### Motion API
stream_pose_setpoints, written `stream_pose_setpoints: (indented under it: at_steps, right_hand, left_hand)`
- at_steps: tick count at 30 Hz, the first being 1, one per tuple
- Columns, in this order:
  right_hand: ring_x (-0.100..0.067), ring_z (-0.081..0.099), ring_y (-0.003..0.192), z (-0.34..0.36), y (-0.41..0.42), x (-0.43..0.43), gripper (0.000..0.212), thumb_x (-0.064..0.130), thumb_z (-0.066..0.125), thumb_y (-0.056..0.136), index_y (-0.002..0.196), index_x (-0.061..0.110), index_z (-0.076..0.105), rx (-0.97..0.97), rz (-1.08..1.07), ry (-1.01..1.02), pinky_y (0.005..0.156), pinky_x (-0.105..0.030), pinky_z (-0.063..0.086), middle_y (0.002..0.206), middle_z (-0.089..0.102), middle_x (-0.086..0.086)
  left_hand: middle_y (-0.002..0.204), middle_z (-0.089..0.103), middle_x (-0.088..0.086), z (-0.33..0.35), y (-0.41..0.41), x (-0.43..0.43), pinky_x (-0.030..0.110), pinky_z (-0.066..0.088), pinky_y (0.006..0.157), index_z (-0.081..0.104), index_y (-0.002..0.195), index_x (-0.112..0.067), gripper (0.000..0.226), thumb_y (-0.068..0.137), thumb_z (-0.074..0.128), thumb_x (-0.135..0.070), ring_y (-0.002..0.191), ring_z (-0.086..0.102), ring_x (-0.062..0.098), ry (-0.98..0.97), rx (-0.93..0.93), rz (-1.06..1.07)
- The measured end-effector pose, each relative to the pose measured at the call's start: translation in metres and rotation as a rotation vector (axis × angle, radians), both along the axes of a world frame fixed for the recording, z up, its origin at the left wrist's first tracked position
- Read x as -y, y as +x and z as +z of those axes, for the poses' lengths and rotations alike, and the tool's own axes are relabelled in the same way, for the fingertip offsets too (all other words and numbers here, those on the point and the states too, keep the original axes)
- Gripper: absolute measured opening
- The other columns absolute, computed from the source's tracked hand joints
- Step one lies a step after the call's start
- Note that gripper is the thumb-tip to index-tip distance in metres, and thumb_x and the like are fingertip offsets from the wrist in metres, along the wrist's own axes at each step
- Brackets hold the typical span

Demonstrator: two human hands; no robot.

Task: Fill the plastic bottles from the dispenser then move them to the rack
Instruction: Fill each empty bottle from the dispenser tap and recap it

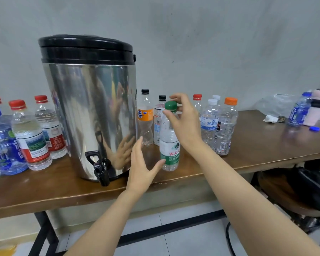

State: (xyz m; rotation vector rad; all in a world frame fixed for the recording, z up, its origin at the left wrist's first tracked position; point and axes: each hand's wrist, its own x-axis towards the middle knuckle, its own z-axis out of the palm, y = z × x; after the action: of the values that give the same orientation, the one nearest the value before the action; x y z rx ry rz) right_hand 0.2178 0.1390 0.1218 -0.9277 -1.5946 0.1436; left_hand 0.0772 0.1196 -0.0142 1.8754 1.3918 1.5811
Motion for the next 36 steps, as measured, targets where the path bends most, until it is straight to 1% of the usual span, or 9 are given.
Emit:
stream_pose_setpoints:
  at_steps: [2,6,12,16,20,24,27,31,36]
  right_hand:
    - [-0.011,0.063,0.095,0.008,-0.005,0.024,0.037,0.020,0.074,0.087,0.116,0.027,0.052,-0.059,0.082,-0.024,0.083,-0.041,0.056,0.105,0.061,0.014]
    - [-0.008,0.066,0.095,0.004,-0.020,0.064,0.042,0.017,0.077,0.084,0.113,0.032,0.051,-0.154,0.227,-0.101,0.085,-0.037,0.056,0.106,0.064,0.015]
    - [-0.002,0.056,0.115,-0.050,-0.042,0.116,0.076,0.035,0.081,0.077,0.140,0.034,0.039,-0.222,0.350,-0.434,0.101,-0.037,0.050,0.132,0.053,0.011]
    - [0.003,0.060,0.106,-0.085,-0.070,0.144,0.084,0.027,0.084,0.074,0.142,0.037,0.035,-0.133,0.426,-0.594,0.095,-0.032,0.053,0.123,0.059,0.017]
    - [0.004,0.062,0.097,-0.105,-0.082,0.155,0.075,0.020,0.084,0.072,0.133,0.038,0.045,-0.208,0.355,-0.587,0.084,-0.018,0.052,0.108,0.066,0.017]
    - [0.011,0.058,0.097,-0.119,-0.082,0.164,0.076,0.026,0.087,0.068,0.128,0.042,0.044,-0.244,0.299,-0.587,0.074,-0.004,0.045,0.106,0.065,0.022]
    - [0.010,0.058,0.097,-0.128,-0.092,0.169,0.073,0.027,0.088,0.068,0.125,0.040,0.045,-0.200,0.335,-0.634,0.074,-0.005,0.045,0.107,0.065,0.022]
    - [0.012,0.055,0.108,-0.137,-0.105,0.178,0.073,0.028,0.088,0.068,0.125,0.044,0.046,-0.121,0.426,-0.662,0.088,-0.013,0.047,0.117,0.063,0.024]
    - [0.002,0.056,0.115,-0.144,-0.107,0.181,0.078,0.032,0.088,0.066,0.133,0.039,0.048,-0.104,0.479,-0.653,0.098,-0.031,0.051,0.122,0.062,0.021]
  left_hand:
    - [0.156,0.029,-0.015,0.013,0.006,0.018,0.024,0.027,0.114,0.015,0.153,-0.035,0.106,0.071,0.077,-0.061,0.143,0.028,0.001,-0.043,0.168,-0.075]
    - [0.122,0.053,-0.040,0.020,0.003,0.060,0.007,0.043,0.090,0.034,0.137,-0.039,0.083,0.075,0.085,-0.018,0.117,0.052,-0.012,-0.081,0.207,-0.182]
    - [0.117,0.064,-0.024,0.000,-0.025,0.123,0.017,0.051,0.087,0.046,0.134,-0.028,0.079,0.068,0.089,-0.020,0.109,0.062,0.001,-0.093,0.337,-0.089]
    - [0.114,0.064,-0.027,-0.006,-0.041,0.152,0.011,0.048,0.080,0.047,0.134,-0.028,0.078,0.070,0.086,-0.007,0.105,0.062,-0.004,-0.130,0.302,-0.006]
    - [0.127,0.060,-0.023,-0.014,-0.067,0.169,0.020,0.046,0.099,0.042,0.139,-0.036,0.083,0.072,0.086,-0.012,0.120,0.055,-0.002,-0.299,0.124,-0.104]
    - [0.129,0.061,-0.016,0.003,-0.101,0.183,0.037,0.044,0.109,0.053,0.126,-0.039,0.051,0.093,0.061,-0.001,0.117,0.058,0.000,-0.262,0.159,0.000]
    - [0.120,0.067,-0.012,0.035,-0.103,0.186,0.030,0.049,0.101,0.059,0.122,-0.032,0.032,0.101,0.048,-0.010,0.109,0.064,0.002,-0.146,0.281,0.016]
    - [0.132,0.061,-0.013,0.063,-0.091,0.187,0.014,0.040,0.102,0.053,0.138,-0.022,0.036,0.105,0.040,-0.019,0.123,0.052,-0.006,-0.118,0.168,-0.067]
    - [0.133,0.061,-0.011,0.070,-0.094,0.184,0.020,0.041,0.107,0.054,0.136,-0.022,0.036,0.104,0.040,-0.021,0.126,0.052,-0.002,-0.169,0.120,-0.185]
